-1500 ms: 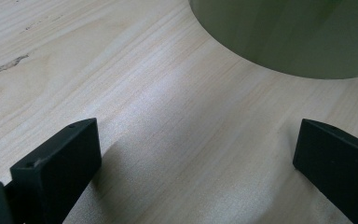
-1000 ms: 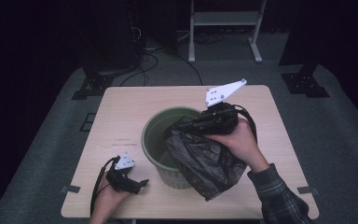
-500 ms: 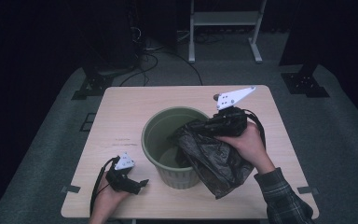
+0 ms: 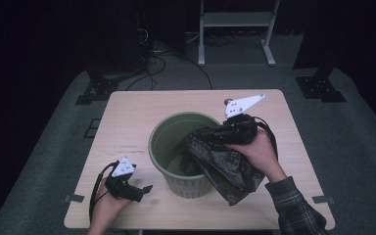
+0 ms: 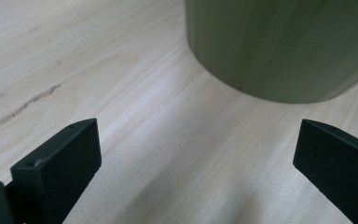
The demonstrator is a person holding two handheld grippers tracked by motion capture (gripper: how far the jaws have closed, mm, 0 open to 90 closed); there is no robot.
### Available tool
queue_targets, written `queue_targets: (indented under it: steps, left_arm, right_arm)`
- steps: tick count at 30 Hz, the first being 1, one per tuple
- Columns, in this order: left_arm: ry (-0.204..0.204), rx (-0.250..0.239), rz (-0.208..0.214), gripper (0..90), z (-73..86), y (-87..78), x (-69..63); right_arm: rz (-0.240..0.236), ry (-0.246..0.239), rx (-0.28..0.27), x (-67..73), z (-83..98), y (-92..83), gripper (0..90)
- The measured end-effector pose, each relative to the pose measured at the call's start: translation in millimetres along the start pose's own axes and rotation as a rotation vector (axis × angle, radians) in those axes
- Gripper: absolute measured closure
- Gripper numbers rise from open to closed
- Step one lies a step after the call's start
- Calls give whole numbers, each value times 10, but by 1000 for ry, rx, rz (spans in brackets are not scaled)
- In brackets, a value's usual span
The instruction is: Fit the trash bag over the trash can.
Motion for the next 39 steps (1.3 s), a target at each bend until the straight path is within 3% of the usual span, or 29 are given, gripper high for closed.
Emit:
queue_targets:
  steps: [10, 15, 17, 20, 26, 31, 39]
  left_arm:
    - [20, -62, 79, 0, -247, -167, -121]
    - [49, -74, 121, 0, -393, -291, -187]
    - [59, -84, 130, 0, -462, -343, -206]
    - [74, -100, 138, 0, -567, -418, -223]
    - [89, -120, 151, 0, -743, -567, -263]
    - [108, -144, 160, 0, -868, -702, -287]
    - [127, -165, 174, 0, -1029, -868, -326]
  right_arm:
    - [7, 1, -11, -24, 5, -1, 877]
    - [8, 0, -13, -35, -2, -2, 875]
    - [6, 8, -13, -42, -2, -1, 828]
    - [30, 10, -9, -70, -4, 4, 641]
    - [61, 19, -27, -107, -18, -102, 482]
    - [57, 37, -43, -135, 0, -195, 414]
    - [55, 40, -50, -98, 73, -341, 403]
Point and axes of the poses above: each handheld gripper's, and its own axes: y roughly forward along the jaws, z roughly out of its underside, x roughly to its left, the point moved 8 cm from there along y, roughly forward along the jaws, and after that the axes turned 5 degrees about -x, right-handed, at the moved point
